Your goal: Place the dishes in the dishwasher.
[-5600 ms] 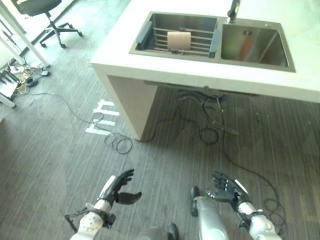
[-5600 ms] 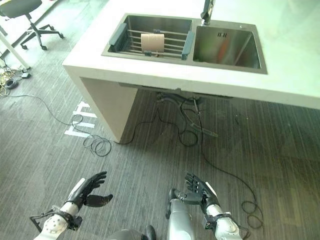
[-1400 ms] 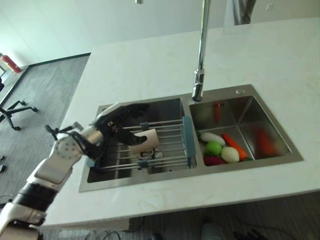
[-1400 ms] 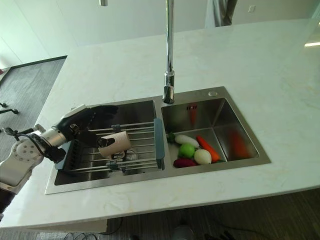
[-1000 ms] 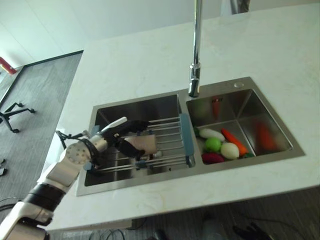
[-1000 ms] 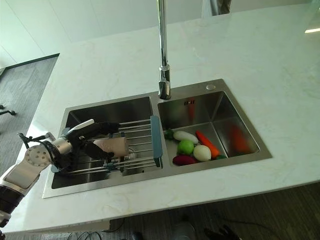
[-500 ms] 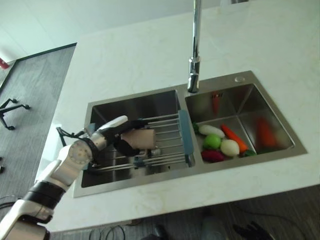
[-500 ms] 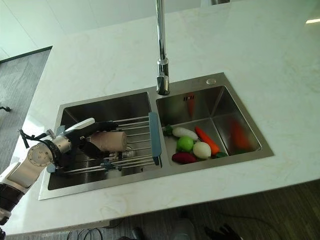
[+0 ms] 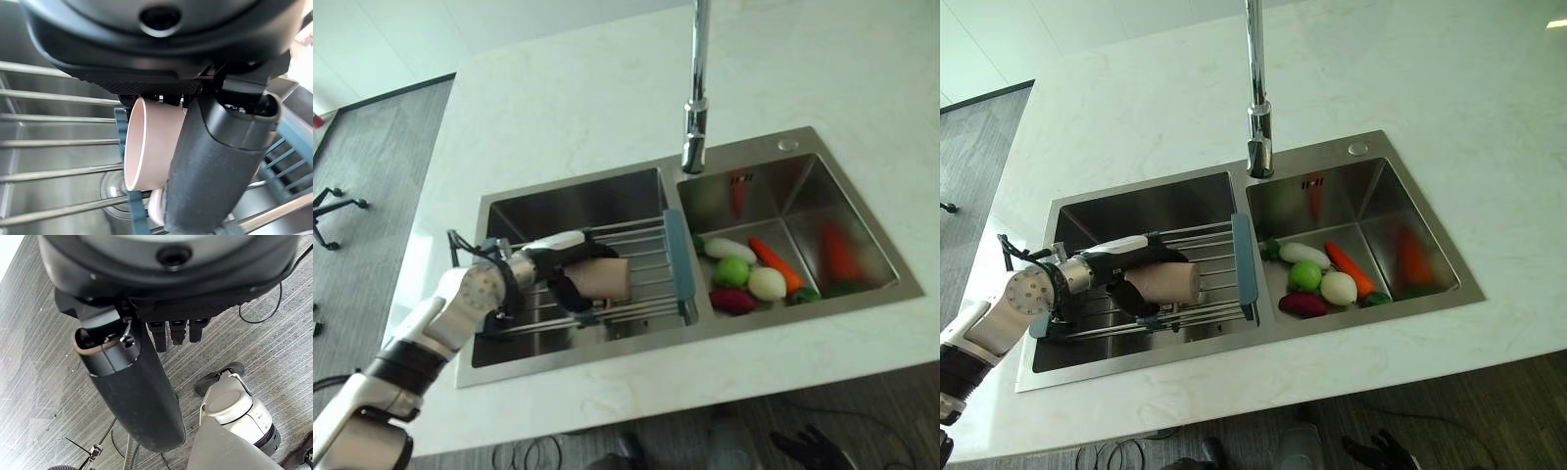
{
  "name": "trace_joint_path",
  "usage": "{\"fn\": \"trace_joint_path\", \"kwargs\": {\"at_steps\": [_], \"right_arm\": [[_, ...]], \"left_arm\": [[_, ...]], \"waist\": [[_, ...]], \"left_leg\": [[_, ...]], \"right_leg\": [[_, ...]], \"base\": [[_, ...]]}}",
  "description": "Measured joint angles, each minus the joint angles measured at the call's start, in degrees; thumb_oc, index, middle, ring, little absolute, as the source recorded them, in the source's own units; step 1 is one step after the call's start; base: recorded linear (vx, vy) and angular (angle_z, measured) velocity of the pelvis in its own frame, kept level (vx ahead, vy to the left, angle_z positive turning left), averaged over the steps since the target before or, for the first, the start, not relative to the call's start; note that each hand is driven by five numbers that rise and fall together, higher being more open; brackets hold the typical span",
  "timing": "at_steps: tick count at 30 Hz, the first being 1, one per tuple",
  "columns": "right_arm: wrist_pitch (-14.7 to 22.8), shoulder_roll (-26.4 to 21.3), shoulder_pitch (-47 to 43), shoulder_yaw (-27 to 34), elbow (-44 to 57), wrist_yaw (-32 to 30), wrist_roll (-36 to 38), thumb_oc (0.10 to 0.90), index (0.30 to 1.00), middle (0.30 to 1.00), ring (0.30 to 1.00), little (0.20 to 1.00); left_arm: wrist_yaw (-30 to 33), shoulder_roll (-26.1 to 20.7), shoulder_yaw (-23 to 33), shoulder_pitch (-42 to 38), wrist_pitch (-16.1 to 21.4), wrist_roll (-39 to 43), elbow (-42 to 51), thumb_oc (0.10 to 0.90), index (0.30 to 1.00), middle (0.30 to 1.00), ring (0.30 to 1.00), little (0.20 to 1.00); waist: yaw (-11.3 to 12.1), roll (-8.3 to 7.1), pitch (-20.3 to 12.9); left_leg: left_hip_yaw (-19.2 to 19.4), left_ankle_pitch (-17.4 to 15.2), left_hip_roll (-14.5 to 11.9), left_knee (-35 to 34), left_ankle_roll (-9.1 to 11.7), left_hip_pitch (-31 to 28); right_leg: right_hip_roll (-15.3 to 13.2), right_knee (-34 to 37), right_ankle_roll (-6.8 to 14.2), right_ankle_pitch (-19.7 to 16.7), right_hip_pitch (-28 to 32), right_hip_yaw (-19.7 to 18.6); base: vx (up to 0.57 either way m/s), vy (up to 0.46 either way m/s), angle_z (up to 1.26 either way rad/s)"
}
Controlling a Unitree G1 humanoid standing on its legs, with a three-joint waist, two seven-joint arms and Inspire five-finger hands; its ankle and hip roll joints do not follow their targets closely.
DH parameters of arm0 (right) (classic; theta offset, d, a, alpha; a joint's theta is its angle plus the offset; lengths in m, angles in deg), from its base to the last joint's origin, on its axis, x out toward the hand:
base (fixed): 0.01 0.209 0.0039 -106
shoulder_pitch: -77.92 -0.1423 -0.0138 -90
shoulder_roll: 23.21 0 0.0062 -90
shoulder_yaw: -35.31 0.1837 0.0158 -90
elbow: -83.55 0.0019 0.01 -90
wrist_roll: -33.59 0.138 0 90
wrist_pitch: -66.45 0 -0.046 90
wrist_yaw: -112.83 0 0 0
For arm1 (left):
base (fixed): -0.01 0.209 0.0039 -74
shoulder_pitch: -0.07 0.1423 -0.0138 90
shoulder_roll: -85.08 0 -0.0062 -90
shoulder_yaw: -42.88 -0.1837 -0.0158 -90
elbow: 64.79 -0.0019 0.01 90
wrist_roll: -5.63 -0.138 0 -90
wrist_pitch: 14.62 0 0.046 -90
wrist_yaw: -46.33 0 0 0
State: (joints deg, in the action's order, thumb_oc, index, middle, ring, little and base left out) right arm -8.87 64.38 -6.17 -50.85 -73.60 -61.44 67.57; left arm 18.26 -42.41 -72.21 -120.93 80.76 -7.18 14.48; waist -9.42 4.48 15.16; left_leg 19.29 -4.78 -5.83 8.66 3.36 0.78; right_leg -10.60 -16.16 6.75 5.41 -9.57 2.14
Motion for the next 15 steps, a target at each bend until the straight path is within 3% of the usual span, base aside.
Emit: {"fn": "trace_joint_path", "kwargs": {"at_steps": [9,15], "right_arm": [[0.2,-0.1,-0.6,0.0,0.0,0.0,0.0,0.8,0.9,0.9,0.9,0.9],[0.3,-0.1,-1.6,0.0,0.0,0.0,0.0,0.8,0.9,0.9,0.9,0.9]], "left_arm": [[0.7,-0.5,-2.2,-2.1,2.2,-3.3,0.2,0.4,0.3,0.3,0.3,0.3],[11.7,-2.8,-1.7,-0.6,2.2,-3.3,2.6,0.4,0.3,0.3,0.3,0.3]], "waist": [[0.1,0.14,0.4],[0.4,-0.04,1.1]], "left_leg": [[0.0,0.0,0.0,0.0,0.0,0.2],[-0.1,0.0,-0.1,-0.1,0.0,0.2]], "right_leg": [[0.0,0.0,0.0,0.0,-0.3,0.0],[0.0,-0.3,0.0,0.0,0.1,0.3]], "base": [[0.0,0.0,0.0],[0.0,-0.013,0.01]]}}
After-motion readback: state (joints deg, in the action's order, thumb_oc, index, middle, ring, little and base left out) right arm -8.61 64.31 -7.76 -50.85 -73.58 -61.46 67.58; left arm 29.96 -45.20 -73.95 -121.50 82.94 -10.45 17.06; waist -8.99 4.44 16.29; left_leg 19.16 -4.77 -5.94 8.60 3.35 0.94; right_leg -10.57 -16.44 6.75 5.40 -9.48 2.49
